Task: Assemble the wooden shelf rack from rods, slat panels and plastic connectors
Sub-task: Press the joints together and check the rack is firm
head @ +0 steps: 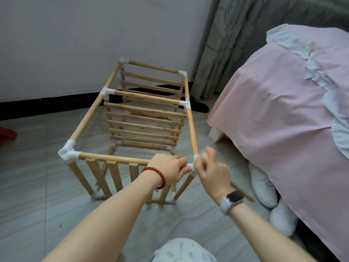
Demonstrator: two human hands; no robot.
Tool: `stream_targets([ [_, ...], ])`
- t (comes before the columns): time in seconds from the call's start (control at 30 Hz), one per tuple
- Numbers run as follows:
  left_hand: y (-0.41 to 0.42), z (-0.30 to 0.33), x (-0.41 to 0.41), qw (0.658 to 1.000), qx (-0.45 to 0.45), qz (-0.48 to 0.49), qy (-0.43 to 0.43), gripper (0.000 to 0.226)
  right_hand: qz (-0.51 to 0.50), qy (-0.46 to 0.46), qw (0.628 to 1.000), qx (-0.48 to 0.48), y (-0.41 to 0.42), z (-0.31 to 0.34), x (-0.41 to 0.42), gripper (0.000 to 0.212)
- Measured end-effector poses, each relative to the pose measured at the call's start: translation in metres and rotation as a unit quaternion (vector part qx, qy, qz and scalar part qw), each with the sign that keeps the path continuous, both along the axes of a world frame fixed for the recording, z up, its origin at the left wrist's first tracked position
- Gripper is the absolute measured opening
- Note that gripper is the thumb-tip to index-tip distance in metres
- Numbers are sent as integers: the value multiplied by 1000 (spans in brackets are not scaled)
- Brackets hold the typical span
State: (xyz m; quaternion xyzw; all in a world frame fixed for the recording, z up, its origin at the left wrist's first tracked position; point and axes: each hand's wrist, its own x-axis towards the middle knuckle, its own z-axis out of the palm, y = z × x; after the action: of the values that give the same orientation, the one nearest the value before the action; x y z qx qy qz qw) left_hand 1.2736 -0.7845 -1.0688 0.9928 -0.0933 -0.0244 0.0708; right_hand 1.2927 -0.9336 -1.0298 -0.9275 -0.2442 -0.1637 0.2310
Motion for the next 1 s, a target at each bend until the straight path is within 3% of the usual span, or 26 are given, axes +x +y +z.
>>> stream_targets([
  [0.07, -2, 0, 3, 1000, -2, -2, -2, 28, 12, 56, 988, -142, -9, -25, 4, 33],
  [0.1, -2, 1, 5, 1000, -4, -3, -5, 28, 27, 37, 988, -145, -11, -20, 13, 30],
  [0.17, -2, 2, 5, 1000, -8, -8, -1, 29, 39, -33, 998, -26, -11, 6, 26, 36],
  [0.23, -2, -1, 5, 1000, -10, -9, -8, 30, 2, -109, 981, 163, -9, 28, 33, 39],
  [0.27, -1, -2, 5, 1000, -9, -9, -8, 31, -5, -110, 969, 222, -10, 27, 31, 35],
  [0.3, -1, -2, 5, 1000, -10, -9, -8, 32, -14, -80, 972, 219, -12, 18, 24, 29],
  [0.4, -1, -1, 5, 1000, -9, -6, -10, 31, -44, 121, 991, -33, -19, -19, 8, 26],
  [0.43, -1, -1, 6, 1000, -10, -5, -14, 30, -34, 106, 990, -88, -25, -20, 13, 26],
  [0.47, -1, -2, 6, 1000, -9, -2, -15, 30, -26, 87, 993, -82, -27, -12, 21, 26],
  [0.53, -1, -3, 6, 1000, -9, -5, -11, 31, -36, 12, 997, 65, -27, 24, 31, 29],
  [0.6, -1, -3, 7, 1000, -14, -5, -15, 32, -28, -91, 962, 254, -19, 47, 35, 30],
  [0.63, -1, -3, 7, 1000, -17, -5, -14, 32, -9, -111, 957, 267, -15, 42, 31, 24],
  [0.7, -1, -2, 7, 1000, -23, -1, -10, 31, 28, -85, 987, 136, -11, 4, 11, 16],
  [0.77, -2, -4, 7, 1000, -25, 5, 0, 30, 40, 27, 999, -11, -15, -26, 2, 23],
  [0.8, -2, -3, 8, 1000, -25, 7, -3, 32, 47, 72, 996, -35, -16, -29, 6, 26],
  [1.0, 8, -3, -10, 998, -33, 33, -35, 40, 124, 112, 986, 27, 0, -1, 7, 29],
])
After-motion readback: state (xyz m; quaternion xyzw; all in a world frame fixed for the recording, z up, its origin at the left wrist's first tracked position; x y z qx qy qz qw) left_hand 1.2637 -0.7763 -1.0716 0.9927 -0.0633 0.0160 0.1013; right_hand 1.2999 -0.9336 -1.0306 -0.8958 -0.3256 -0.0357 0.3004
